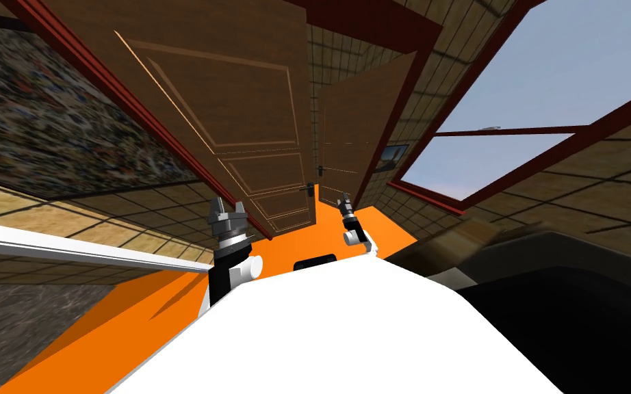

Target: Push the door open

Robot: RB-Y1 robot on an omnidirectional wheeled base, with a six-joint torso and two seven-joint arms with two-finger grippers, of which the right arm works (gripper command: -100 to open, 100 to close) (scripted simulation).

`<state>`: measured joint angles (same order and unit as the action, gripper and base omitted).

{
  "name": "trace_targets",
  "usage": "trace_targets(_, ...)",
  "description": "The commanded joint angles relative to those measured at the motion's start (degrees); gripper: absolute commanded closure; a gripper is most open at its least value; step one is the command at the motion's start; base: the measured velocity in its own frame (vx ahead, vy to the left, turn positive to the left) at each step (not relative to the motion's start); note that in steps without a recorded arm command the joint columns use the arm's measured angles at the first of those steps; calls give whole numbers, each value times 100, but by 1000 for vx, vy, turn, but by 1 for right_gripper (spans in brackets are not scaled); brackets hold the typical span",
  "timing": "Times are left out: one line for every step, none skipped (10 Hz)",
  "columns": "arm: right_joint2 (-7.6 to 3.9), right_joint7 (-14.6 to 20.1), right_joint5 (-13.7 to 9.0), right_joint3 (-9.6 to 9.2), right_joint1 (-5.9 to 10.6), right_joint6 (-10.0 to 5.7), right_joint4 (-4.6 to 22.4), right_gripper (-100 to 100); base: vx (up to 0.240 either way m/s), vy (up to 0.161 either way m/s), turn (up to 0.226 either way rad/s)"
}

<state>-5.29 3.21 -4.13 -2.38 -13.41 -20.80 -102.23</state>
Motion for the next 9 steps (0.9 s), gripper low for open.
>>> trace_targets(-29,9,5,-6,110,52,214,-100,114,-40,40)
trace_targets(-38,9,11,-17,164,78,334,-100,101,-54,41)
trace_targets(-45,9,18,-27,217,103,451,-100,92,-40,37)
trace_targets(-51,9,25,-38,269,128,568,-100,94,-33,33)
trace_targets(-58,9,31,-48,322,153,685,-100,91,-39,41)
trace_targets(-65,10,38,-59,375,178,801,-100,92,-34,38)
trace_targets(-69,10,44,-69,424,202,911,-100,92,-36,33)
trace_targets(-74,10,51,-79,474,225,1021,-100,98,-40,30)
trace_targets(-83,10,63,-98,573,273,1241,-100,131,-36,70)
